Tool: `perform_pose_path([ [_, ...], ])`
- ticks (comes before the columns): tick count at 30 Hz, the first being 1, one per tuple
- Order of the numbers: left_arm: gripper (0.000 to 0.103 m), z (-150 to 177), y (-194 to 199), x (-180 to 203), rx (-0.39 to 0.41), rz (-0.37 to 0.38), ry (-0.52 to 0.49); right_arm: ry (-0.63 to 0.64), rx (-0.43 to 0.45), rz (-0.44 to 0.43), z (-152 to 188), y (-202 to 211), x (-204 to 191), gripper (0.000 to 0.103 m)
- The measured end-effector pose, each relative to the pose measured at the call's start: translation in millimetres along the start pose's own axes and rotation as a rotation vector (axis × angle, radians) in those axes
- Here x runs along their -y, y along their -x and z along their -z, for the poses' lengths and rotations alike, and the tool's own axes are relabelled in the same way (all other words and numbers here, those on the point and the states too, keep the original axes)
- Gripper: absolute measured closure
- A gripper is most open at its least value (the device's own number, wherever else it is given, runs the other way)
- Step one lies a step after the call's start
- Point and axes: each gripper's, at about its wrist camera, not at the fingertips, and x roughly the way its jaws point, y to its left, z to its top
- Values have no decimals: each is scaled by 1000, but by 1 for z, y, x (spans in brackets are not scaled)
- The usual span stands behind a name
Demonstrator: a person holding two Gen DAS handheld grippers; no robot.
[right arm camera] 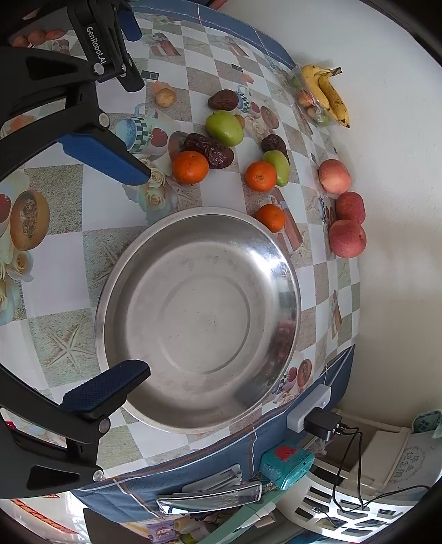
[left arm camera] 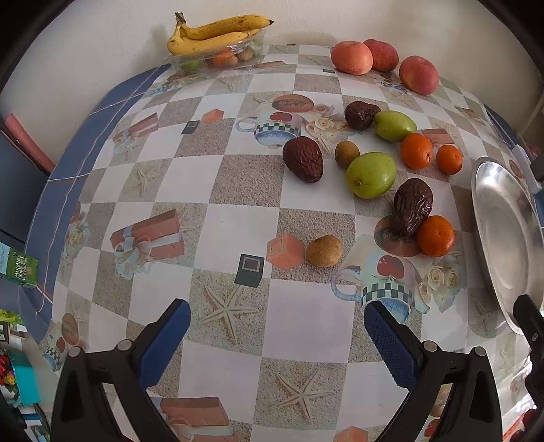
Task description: Organize fruits
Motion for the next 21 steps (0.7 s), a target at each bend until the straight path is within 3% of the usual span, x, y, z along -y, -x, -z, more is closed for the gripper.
perform_pose_path([
  [21,0,-1,-3,0,-15,5,3,2,-12,2,2,-3,0,1],
])
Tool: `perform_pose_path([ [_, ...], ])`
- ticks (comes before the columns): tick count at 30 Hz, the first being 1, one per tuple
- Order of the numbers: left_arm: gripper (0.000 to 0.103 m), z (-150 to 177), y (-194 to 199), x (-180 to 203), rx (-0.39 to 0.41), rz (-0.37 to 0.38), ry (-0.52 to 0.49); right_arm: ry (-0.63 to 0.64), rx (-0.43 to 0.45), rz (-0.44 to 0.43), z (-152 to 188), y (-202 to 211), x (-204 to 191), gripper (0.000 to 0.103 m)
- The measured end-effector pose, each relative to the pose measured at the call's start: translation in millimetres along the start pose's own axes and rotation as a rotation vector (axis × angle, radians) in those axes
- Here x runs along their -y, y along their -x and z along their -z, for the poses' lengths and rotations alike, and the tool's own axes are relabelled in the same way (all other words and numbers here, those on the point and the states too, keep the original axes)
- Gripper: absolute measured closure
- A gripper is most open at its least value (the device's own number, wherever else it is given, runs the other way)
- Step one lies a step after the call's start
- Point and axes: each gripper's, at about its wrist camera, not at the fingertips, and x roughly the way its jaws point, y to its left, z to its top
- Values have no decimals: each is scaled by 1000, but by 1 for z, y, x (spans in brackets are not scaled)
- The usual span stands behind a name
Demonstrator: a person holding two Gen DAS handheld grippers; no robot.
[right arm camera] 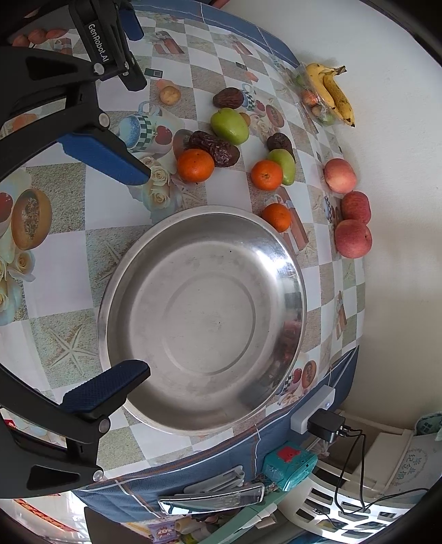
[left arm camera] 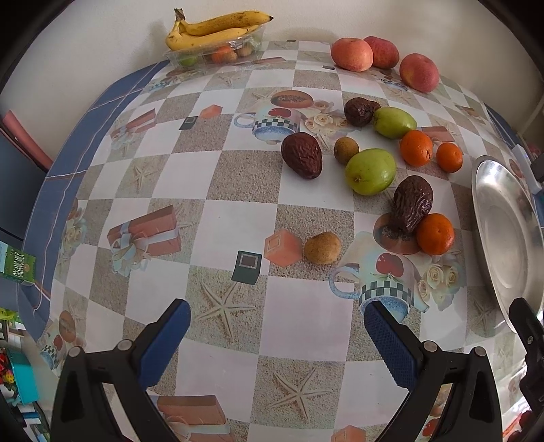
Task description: Organize fruits
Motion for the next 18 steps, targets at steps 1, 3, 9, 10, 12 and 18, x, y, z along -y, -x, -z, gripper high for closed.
perform_pose_path([
  [1,0,0,0,0,0,1,1,0,0,0,0,0,0,1],
  [3,0,0,0,0,-1,1,1,1,-1,1,0,-1,-1,1],
  [9,0,0,0,-1,-2,1,1,2,-3,2,1,-2,-1,1],
  [10,0,0,-1,-1,-2,0,1,2,-3,3,1,-2,-1,1],
  [12,0,0,0,-1,-2,1,2,2,-4,3,1,-2,-1,1],
  [18,0,0,0,-1,-2,0,1,4,-6,4,1,-3,-1,1],
])
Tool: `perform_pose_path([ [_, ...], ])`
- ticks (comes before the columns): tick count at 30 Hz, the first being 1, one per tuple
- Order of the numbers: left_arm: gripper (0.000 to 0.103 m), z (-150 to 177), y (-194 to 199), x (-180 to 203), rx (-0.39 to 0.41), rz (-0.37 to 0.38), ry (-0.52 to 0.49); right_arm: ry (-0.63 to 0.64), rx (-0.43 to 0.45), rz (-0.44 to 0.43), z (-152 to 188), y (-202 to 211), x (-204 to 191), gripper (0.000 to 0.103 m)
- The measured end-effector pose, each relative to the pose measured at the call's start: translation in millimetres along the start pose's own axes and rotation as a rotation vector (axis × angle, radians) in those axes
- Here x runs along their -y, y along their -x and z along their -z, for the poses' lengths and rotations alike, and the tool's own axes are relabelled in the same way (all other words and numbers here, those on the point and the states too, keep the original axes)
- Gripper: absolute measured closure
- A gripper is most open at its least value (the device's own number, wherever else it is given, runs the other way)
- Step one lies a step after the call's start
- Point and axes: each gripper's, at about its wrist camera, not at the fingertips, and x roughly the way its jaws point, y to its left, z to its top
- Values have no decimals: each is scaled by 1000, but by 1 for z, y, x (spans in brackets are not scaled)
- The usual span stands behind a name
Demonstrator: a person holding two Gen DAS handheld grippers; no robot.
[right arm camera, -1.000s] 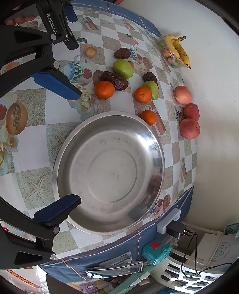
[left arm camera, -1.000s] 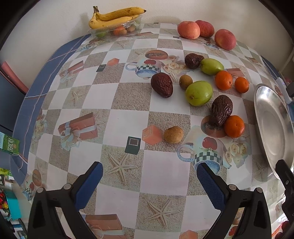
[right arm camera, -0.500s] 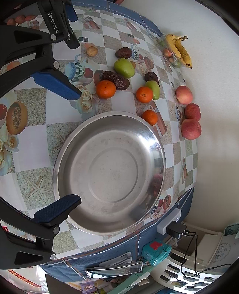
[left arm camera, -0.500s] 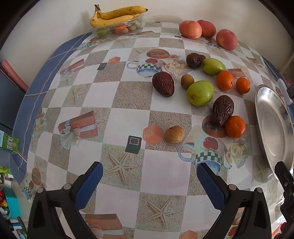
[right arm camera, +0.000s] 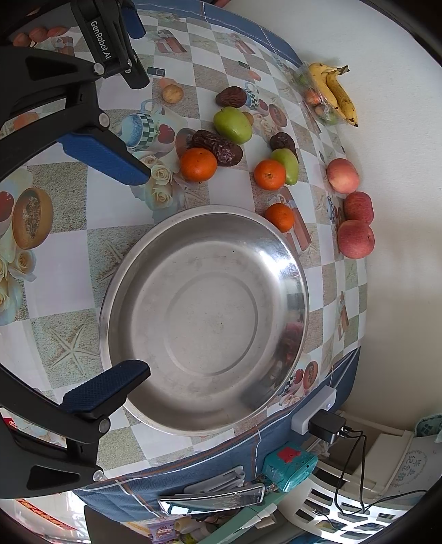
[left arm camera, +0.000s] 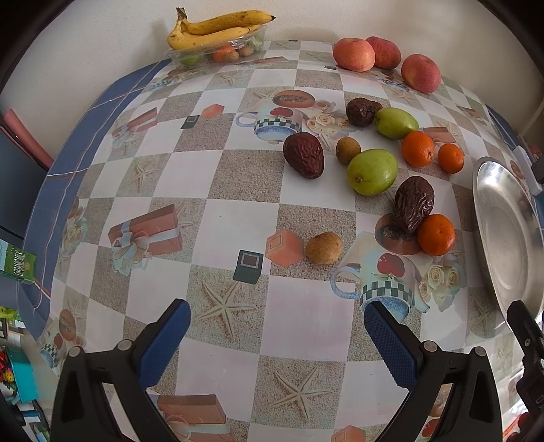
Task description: Organize fruits
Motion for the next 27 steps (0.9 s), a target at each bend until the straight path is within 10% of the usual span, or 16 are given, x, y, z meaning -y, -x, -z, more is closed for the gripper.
perform_pose_path([
  [27,0,-3,24,-4,144,79,24,-60,19,-142,-5,-1,2,1],
])
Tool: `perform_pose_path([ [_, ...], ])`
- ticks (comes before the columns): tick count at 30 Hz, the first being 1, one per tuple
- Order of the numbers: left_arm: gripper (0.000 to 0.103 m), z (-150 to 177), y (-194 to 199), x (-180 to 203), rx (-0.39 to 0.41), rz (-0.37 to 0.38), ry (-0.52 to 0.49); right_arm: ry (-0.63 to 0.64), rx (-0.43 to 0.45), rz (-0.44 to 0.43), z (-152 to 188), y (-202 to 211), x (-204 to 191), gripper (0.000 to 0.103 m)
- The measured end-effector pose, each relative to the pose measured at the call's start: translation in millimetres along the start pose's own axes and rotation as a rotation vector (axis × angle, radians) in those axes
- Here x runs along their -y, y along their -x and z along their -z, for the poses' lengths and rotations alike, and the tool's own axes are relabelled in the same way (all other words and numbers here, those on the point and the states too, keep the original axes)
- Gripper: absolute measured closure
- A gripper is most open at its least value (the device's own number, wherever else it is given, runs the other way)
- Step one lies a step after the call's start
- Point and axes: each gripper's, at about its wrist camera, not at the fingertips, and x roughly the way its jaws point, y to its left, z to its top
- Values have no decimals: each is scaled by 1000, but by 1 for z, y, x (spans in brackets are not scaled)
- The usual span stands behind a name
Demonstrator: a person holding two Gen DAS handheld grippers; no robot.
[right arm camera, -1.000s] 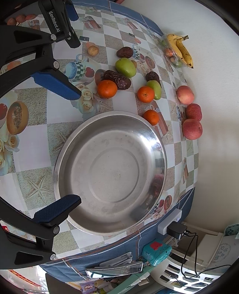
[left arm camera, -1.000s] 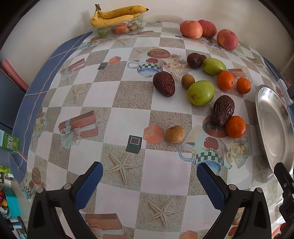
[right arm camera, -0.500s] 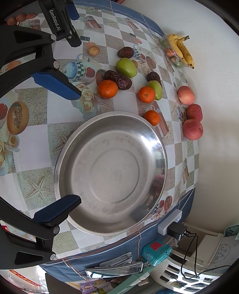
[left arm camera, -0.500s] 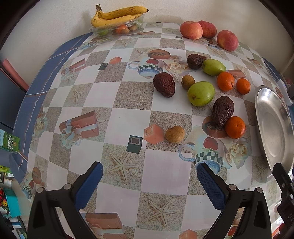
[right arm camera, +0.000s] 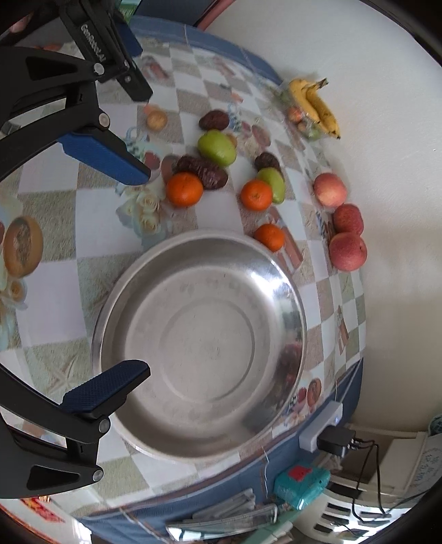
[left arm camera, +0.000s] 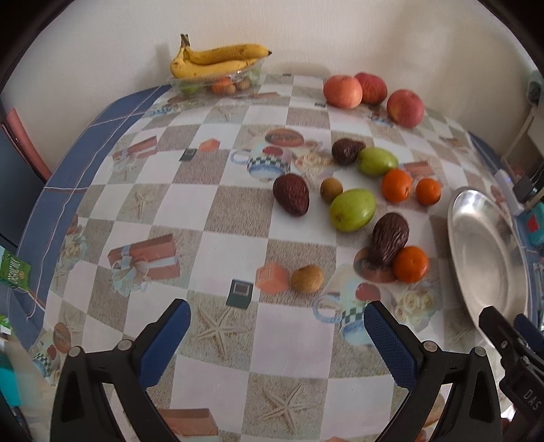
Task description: Organize fruits
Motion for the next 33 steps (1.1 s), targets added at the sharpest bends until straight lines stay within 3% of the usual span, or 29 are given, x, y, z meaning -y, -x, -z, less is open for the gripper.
perform_pose_path([
  [5,0,-9,0,-9,38,53,58,31,-2,-44,-3,-3,-8,1],
  [9,0,-16,-1,-19,61,101,110,70,103,-85,-14,12,-18,1],
  [12,0,-21,1,-21,75,171,116,75,98,-115,-25,9,-21,1],
  [17,0,-27,2,-16,113,100,79,85,97,-151,-40,8,-26,1],
  [21,0,-33,-4,-22,108,92,96,95,64,-169,-50,0,-29,1],
  [27,0,-35,-28,-35,-21,83,166,175,83,-164,-64,-3,-44,1],
  [33,0,-32,-32,-30,-35,55,151,209,47,-198,-74,-17,-53,1],
])
